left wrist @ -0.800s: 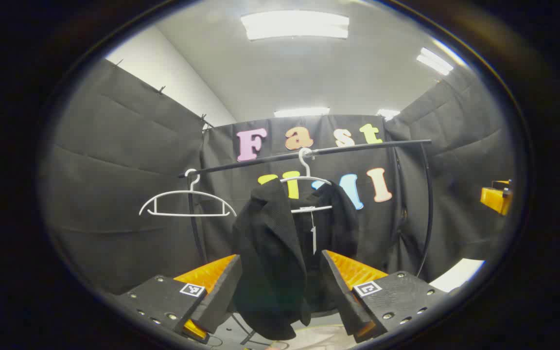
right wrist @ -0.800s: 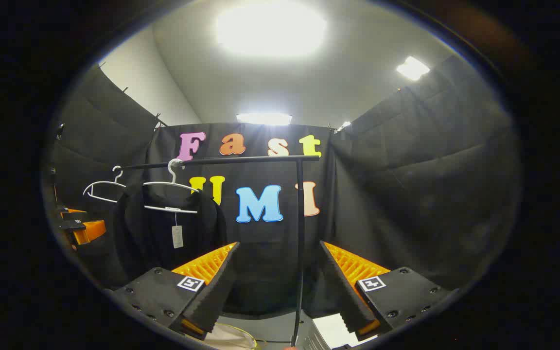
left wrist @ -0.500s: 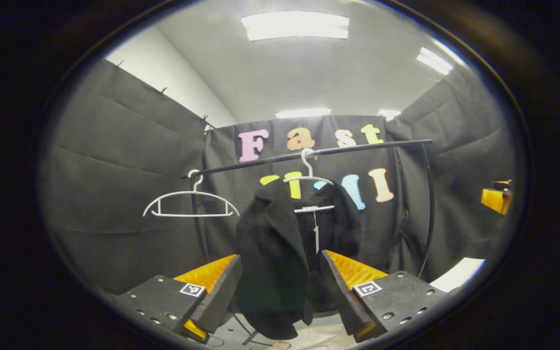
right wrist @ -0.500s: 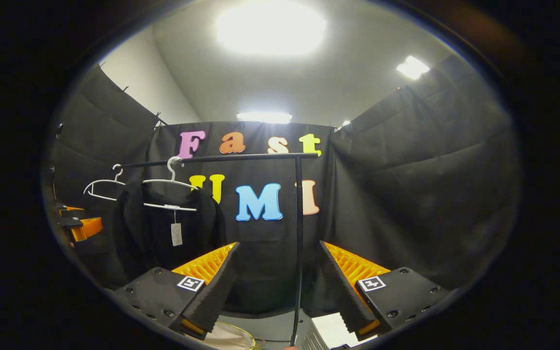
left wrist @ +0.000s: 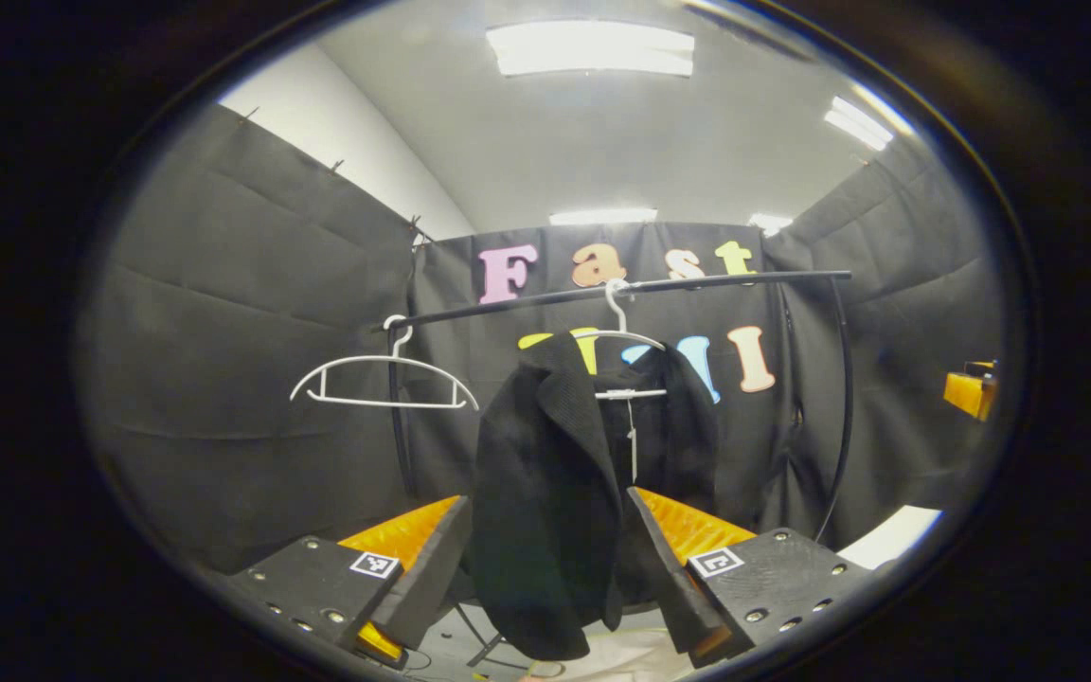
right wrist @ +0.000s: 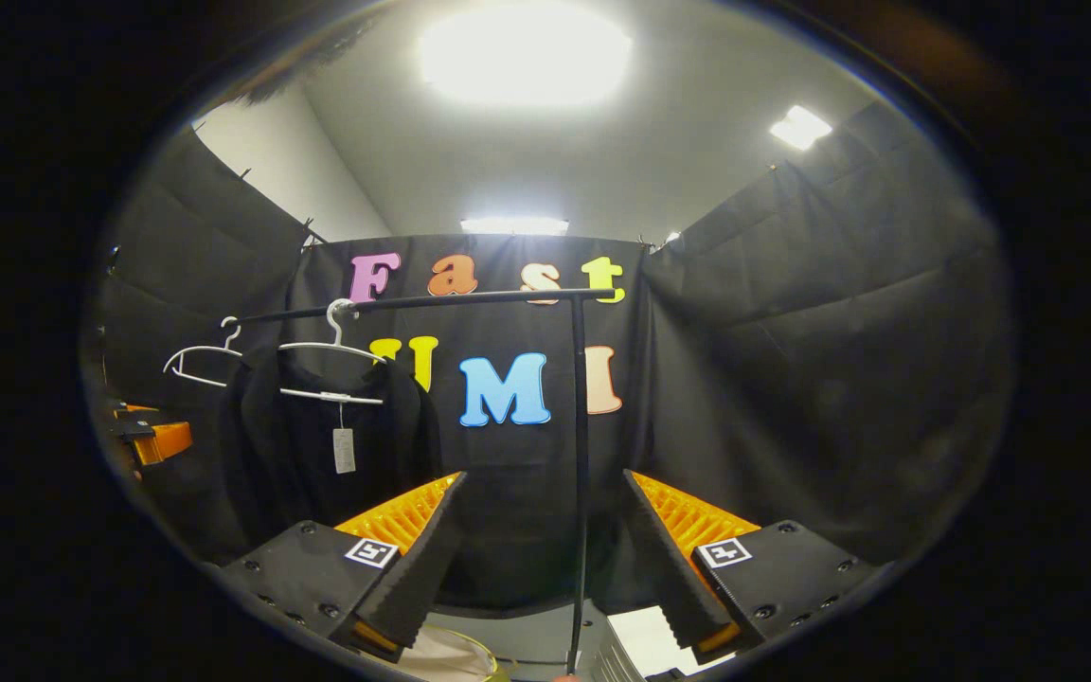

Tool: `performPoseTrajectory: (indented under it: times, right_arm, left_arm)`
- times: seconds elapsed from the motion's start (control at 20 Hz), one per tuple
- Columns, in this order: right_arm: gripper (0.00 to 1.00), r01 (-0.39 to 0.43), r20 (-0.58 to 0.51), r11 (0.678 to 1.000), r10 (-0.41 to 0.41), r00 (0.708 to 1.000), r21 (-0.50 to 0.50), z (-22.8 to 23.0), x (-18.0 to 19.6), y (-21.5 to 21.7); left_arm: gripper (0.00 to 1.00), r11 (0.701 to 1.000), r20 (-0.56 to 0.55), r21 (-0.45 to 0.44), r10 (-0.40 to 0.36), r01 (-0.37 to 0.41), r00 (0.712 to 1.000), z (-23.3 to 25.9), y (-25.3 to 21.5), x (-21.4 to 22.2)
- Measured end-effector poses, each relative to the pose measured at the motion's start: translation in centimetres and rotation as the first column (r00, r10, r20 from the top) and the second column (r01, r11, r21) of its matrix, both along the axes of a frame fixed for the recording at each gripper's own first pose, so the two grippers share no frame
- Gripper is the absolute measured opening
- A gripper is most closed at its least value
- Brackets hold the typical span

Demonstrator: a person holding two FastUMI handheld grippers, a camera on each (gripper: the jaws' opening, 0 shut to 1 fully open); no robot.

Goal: Grasp the clothes on the hanger with both hands and then place them into the laundry hamper below.

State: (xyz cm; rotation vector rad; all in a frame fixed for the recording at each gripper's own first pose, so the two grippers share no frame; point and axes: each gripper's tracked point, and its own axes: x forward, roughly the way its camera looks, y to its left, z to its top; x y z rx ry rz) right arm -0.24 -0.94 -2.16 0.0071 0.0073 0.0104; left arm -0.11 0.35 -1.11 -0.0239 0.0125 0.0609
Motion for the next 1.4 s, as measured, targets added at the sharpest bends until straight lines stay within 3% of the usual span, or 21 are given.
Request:
performPoseTrajectory:
  times: [0.5,0.95,1.15,1.4]
  right_arm:
    - [0.96,-0.041,0.004,0.999,0.041,0.999,0.016,0.2,2.4,2.7]
    - [0.99,-0.147,0.025,0.989,0.147,0.989,0.006,1.0,8.1,9.8]
    - [0.97,-0.240,0.036,0.971,0.239,0.970,0.014,0.7,12.6,13.1]
    - [0.97,-0.330,0.024,0.941,0.329,0.944,0.071,-0.1,18.4,15.9]
  left_arm:
    - [0.94,1.000,0.004,0.017,0.003,-0.004,1.000,0.6,0.3,-0.2]
    - [0.94,1.000,0.008,0.000,-0.012,0.012,1.000,1.1,-0.2,0.2]
    - [0.94,1.000,-0.020,0.008,0.019,-0.019,1.000,0.8,-1.2,6.4]
    - [0.94,0.998,-0.026,0.041,0.057,-0.056,0.998,1.3,-4.0,10.5]
